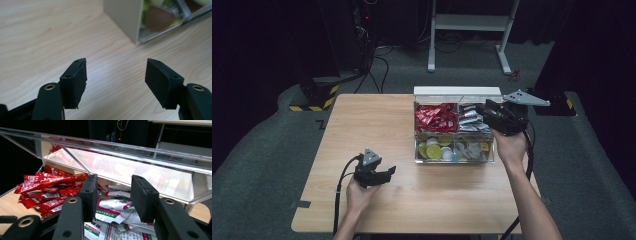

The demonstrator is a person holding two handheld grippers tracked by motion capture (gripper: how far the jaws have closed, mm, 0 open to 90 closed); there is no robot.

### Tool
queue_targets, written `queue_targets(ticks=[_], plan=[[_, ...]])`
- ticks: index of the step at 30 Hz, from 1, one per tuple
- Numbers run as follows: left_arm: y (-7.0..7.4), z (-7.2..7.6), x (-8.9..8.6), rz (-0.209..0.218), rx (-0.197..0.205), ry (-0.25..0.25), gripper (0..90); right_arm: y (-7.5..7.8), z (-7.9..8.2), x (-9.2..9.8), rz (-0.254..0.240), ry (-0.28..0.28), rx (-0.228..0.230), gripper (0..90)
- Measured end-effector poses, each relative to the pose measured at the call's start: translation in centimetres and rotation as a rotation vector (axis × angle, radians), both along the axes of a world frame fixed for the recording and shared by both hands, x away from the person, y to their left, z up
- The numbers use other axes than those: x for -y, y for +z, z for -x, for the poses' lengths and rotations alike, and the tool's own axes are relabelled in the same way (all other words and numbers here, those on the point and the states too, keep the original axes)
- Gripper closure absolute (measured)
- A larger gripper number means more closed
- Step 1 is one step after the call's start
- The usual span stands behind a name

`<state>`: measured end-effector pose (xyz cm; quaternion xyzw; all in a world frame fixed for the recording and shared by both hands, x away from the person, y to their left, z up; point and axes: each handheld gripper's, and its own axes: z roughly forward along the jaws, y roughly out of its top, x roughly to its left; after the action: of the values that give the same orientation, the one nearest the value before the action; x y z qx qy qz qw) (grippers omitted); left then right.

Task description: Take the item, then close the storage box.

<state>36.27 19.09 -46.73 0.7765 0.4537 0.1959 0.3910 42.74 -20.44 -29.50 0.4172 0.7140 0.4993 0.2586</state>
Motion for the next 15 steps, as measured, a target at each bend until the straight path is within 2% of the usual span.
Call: queue_targets(ticks=[3,6,9,11,12,15], plan=[[1.0,-0.3,0.3,0.041,0.012,-0.024,34.8,0.0,0.0,0.0,0.001,0.000,-0.003,57.0],[2.0,-0.5,0.7,0.080,0.040,-0.059,37.1,0.1,0.0,0.0,0.000,0.000,-0.004,56.9],[3.1,-0.5,1.1,0.086,0.068,-0.078,37.4,0.1,0.0,0.0,0.006,0.001,-0.006,56.8],[3.8,-0.7,1.3,0.114,0.043,-0.087,34.9,0.1,-0.1,0.0,0.006,0.002,-0.007,56.9],[4.2,-0.8,1.4,0.124,0.042,-0.093,34.8,0.2,-0.1,0.0,0.007,0.003,-0.008,56.8],[5.3,-1.1,1.5,0.145,0.029,-0.122,39.0,0.2,0.0,-0.1,0.016,0.002,-0.008,56.7]])
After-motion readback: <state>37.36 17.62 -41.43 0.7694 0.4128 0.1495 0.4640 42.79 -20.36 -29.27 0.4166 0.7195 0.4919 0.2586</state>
